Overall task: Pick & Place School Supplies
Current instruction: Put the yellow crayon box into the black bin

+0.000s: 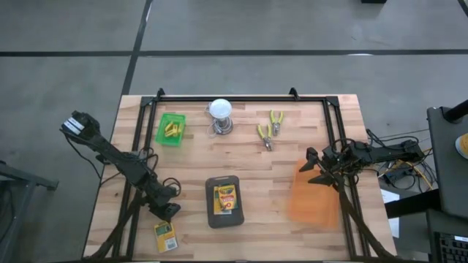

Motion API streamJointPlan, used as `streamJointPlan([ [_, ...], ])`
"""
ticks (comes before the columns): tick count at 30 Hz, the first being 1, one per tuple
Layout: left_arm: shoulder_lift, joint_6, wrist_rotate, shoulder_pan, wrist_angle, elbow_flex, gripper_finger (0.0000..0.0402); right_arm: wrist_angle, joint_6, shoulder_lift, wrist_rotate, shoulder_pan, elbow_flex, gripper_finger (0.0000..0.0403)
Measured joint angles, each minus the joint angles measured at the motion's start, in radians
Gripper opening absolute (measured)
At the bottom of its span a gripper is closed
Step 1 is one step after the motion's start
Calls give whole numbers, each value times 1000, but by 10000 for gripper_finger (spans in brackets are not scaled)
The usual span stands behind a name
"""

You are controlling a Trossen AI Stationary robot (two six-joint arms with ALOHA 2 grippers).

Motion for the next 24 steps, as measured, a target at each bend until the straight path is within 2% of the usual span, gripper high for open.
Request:
streamJointPlan([
  [9, 1, 2, -5, 0, -5, -2, 66, 0, 0, 0, 0, 0, 0, 261],
  [24, 1, 2, -18, 0, -8, -2, 20, 0, 0, 0, 0, 0, 0, 260],
])
